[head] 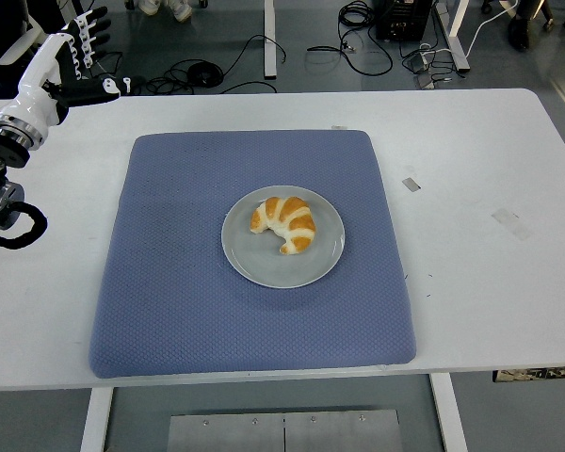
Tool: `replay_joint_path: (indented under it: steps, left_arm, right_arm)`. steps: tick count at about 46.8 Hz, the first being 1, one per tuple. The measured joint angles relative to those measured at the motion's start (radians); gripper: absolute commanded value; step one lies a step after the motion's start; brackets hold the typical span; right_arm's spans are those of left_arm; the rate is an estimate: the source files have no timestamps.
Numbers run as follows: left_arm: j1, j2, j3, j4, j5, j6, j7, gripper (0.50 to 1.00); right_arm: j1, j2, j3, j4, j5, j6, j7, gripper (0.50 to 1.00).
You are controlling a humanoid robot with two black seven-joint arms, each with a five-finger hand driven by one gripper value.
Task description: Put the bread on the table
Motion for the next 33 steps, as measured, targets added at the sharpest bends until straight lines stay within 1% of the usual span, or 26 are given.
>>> replay_joint_path:
  steps: [14,21,33]
  left_arm:
    - [-0.002,-0.001,0.004,0.000,0.000,0.001,0.018,0.972]
    - [-0.006,0.001,0.002,0.000,0.000,0.002,0.042,0.972]
    - [-0.020,0.001,0.006,0.000,-0.001,0.002,0.046,0.981]
  right_arm:
    - [0.000,0.000,0.000,0.000,0.000,0.000,0.000,1.000]
    - [0.000,0.000,0.000,0.000,0.000,0.000,0.000,1.000]
    - [0.000,0.000,0.000,0.000,0.000,0.000,0.000,1.000]
